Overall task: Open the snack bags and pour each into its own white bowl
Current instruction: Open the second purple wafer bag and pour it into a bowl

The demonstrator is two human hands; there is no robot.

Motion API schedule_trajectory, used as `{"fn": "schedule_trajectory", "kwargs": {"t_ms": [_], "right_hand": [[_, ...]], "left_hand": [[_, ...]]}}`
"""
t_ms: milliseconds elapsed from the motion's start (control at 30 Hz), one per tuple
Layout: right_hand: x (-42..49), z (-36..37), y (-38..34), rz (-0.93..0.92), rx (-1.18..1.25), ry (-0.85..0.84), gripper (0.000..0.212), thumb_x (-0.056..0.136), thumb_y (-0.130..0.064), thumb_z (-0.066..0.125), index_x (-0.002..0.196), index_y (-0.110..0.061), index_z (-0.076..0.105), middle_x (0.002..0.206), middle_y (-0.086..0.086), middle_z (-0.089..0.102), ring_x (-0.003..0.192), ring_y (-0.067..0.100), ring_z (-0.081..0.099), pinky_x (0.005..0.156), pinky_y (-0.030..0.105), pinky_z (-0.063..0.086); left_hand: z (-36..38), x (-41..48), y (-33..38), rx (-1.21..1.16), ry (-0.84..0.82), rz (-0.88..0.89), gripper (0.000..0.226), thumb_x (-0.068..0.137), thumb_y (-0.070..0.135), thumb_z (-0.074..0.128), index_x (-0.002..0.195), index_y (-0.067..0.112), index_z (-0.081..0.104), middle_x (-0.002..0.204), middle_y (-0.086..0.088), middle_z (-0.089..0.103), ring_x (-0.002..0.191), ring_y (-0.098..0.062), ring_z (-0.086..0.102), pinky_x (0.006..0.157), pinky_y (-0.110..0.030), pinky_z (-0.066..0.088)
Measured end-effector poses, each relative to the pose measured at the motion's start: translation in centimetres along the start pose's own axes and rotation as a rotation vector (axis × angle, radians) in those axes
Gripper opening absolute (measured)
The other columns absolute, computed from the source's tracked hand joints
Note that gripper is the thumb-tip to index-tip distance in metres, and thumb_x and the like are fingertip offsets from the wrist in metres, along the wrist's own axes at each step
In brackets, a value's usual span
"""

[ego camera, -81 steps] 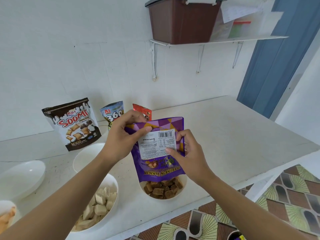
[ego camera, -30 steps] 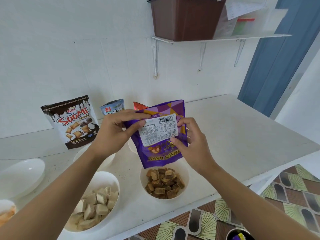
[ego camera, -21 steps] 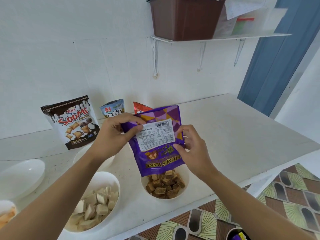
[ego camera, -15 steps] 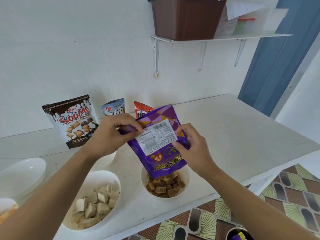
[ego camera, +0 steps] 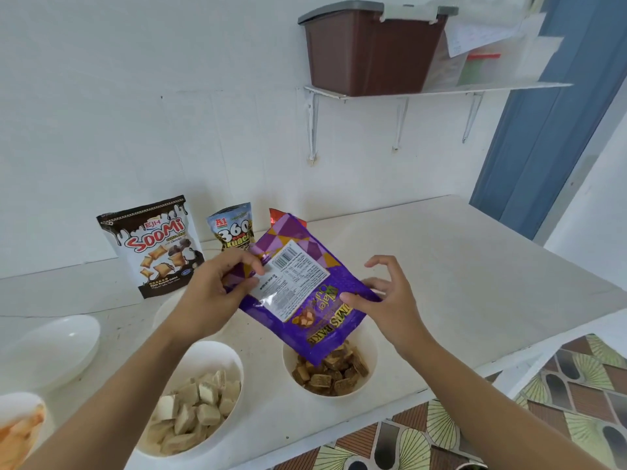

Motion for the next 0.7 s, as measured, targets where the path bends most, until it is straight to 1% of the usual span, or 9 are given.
{"fn": "schedule_trajectory", "kwargs": {"t_ms": [67, 133, 200, 300, 367, 467, 567, 600, 700], "right_hand": [[-0.1, 0.0, 1.0, 0.049, 0.03, 0.029, 0.04, 0.077, -0.007, 0.082, 0.103, -0.012, 0.053, 0.089, 0.009, 0.076, 0.079, 0.022, 0.074, 0.059, 0.027, 0.058], [0.1, 0.2, 1.3, 0.048, 0.052, 0.048, 0.032, 0.077, -0.007, 0.082, 0.098, -0.009, 0.057, 0.092, 0.008, 0.077, 0.08, 0.023, 0.074, 0.059, 0.027, 0.058], [0.3, 0.3, 0.9, 0.032, 0.049, 0.055, 0.033, 0.078, -0.01, 0.082, 0.1, -0.011, 0.057, 0.096, 0.007, 0.076, 0.084, 0.023, 0.075, 0.061, 0.029, 0.06], [1.0, 0.6, -0.2, -0.011, 0.063, 0.06, 0.039, 0.077, -0.01, 0.083, 0.105, -0.014, 0.056, 0.097, 0.01, 0.075, 0.085, 0.025, 0.075, 0.066, 0.035, 0.061], [1.4, 0.8, -0.8, -0.041, 0.064, 0.05, 0.035, 0.076, -0.007, 0.083, 0.101, -0.012, 0.058, 0.094, 0.011, 0.075, 0.083, 0.026, 0.075, 0.067, 0.036, 0.061], [1.8, 1.1, -1.2, -0.068, 0.015, 0.023, 0.027, 0.077, -0.006, 0.082, 0.096, -0.008, 0.062, 0.09, 0.006, 0.075, 0.081, 0.02, 0.074, 0.066, 0.031, 0.06], [2.0, 0.9, -0.9, -0.098, -0.053, 0.015, 0.021, 0.078, -0.006, 0.082, 0.091, -0.01, 0.066, 0.085, 0.002, 0.074, 0.078, 0.014, 0.071, 0.066, 0.028, 0.058], [2.0, 0.8, -0.8, -0.098, -0.053, 0.021, 0.02, 0.078, -0.006, 0.081, 0.09, -0.011, 0.066, 0.084, 0.002, 0.075, 0.077, 0.014, 0.072, 0.065, 0.027, 0.057], [1.8, 0.6, -0.9, -0.096, -0.005, 0.043, 0.022, 0.08, -0.005, 0.079, 0.096, -0.011, 0.065, 0.084, 0.006, 0.076, 0.072, 0.016, 0.072, 0.061, 0.027, 0.056]], "left_hand": [[0.8, -1.0, -1.2, -0.083, -0.011, -0.08, 0.031, 0.091, -0.003, 0.065, 0.098, 0.028, 0.064, 0.108, 0.01, 0.065, 0.101, -0.022, 0.065, 0.069, -0.032, 0.06], [1.3, -1.6, -1.7, -0.089, -0.079, -0.122, 0.038, 0.089, -0.002, 0.068, 0.112, 0.028, 0.058, 0.114, 0.017, 0.064, 0.103, -0.023, 0.067, 0.068, -0.041, 0.063], [1.3, -1.6, -1.2, -0.076, -0.101, -0.14, 0.05, 0.087, 0.009, 0.075, 0.123, 0.032, 0.05, 0.118, 0.02, 0.065, 0.106, -0.018, 0.07, 0.068, -0.042, 0.063], [0.4, -0.8, 0.2, -0.266, 0.008, -0.236, 0.06, 0.087, 0.026, 0.072, 0.131, 0.041, 0.034, 0.111, 0.003, 0.075, 0.09, -0.021, 0.076, 0.069, -0.042, 0.063], [-0.2, -0.2, 1.0, -0.309, 0.025, -0.255, 0.052, 0.092, 0.032, 0.063, 0.133, 0.043, 0.033, 0.105, 0.0, 0.077, 0.087, -0.021, 0.076, 0.068, -0.04, 0.063], [-0.6, 0.4, 2.1, -0.201, -0.036, -0.215, 0.028, 0.098, 0.037, 0.054, 0.124, 0.04, 0.047, 0.108, 0.01, 0.075, 0.092, -0.009, 0.074, 0.067, -0.029, 0.061], [-0.7, 0.7, 1.5, -0.242, -0.027, -0.247, 0.019, 0.098, 0.031, 0.056, 0.109, 0.016, 0.056, 0.108, 0.004, 0.072, 0.099, -0.014, 0.073, 0.068, -0.032, 0.063], [-0.8, 0.7, 1.1, -0.226, -0.019, -0.25, 0.019, 0.096, 0.031, 0.056, 0.101, 0.013, 0.058, 0.105, 0.004, 0.073, 0.098, -0.015, 0.073, 0.069, -0.032, 0.063], [-0.5, 0.6, -0.1, -0.159, -0.041, -0.272, 0.013, 0.093, 0.036, 0.055, 0.09, 0.027, 0.063, 0.103, 0.011, 0.075, 0.1, -0.011, 0.071, 0.073, -0.031, 0.063]]}}
Point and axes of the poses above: each hand's wrist, its own x-axis towards the middle knuckle, its own z-axis out of the palm, y = z × x, the point moved 6 cm from there along x, towards the middle knuckle
